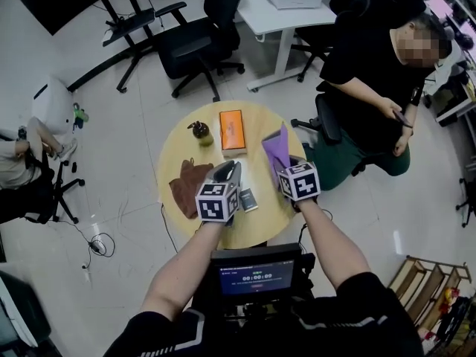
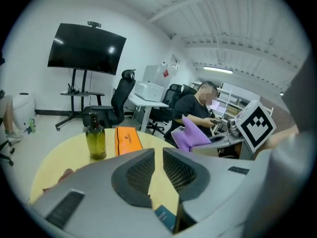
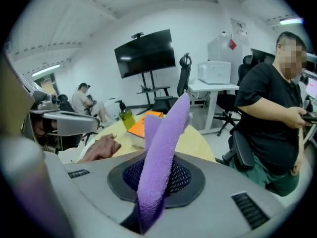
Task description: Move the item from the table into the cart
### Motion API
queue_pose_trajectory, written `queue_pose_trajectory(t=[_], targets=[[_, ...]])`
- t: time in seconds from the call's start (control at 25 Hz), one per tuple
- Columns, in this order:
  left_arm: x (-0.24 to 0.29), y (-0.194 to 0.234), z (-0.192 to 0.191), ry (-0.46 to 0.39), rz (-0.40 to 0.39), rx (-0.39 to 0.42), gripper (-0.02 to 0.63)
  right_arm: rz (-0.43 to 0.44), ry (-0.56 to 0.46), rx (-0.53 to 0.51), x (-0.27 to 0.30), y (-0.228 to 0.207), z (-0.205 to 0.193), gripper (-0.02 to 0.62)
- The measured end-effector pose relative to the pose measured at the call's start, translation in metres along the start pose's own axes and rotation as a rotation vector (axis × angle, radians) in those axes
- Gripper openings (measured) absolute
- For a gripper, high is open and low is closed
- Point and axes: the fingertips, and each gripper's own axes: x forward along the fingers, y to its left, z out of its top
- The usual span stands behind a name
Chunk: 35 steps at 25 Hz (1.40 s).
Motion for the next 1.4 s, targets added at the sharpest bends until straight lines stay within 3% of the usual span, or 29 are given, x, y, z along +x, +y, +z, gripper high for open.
queue_pose_trajectory(t=[0.08,0.16,0.28,0.48,0.64,0.8,0.96,1.2,1.4], targets=[[-0.027,-0.004,0.016,-0.063,-0.024,0.028,0.057,-0.027,-0.073,0.023,-0.028,0.013,0.015,0.033],[-0.058,-0.003,0.030,-0.127,-0.030,0.032,0.000,-0.054,-0.141,0.045,-0.058,0.030,0.025,0.032],[-0.102,-0.014,0.055,-0.215,-0.069,0.054,0.002,-0.083,-0.257,0.087,-0.111,0.055,0.042,0.034],[-0.160,-0.067,0.082,-0.309,-0.261,0.174,0.000,-0.176,-0.448,0.114,-0.212,0.091,0.055,0.034],[-0.196,-0.122,0.082,-0.359,-0.414,0.223,0.000,-0.267,-0.545,0.108,-0.294,0.116,0.039,0.034],[-0.238,-0.209,0.061,-0.371,-0.565,0.275,0.000,-0.382,-0.620,0.118,-0.398,0.126,-0.007,0.034],[-0.270,-0.322,0.027,-0.343,-0.737,0.331,0.000,-0.542,-0.681,0.166,-0.517,0.121,-0.078,0.033],[-0.318,-0.492,-0.049,-0.282,-0.977,0.409,0.000,-0.775,-0.734,0.264,-0.670,0.123,-0.206,0.034],[-0.383,-0.615,-0.118,-0.201,-1.253,0.506,0.000,-1.016,-0.760,0.377,-0.777,0.143,-0.299,0.034]])
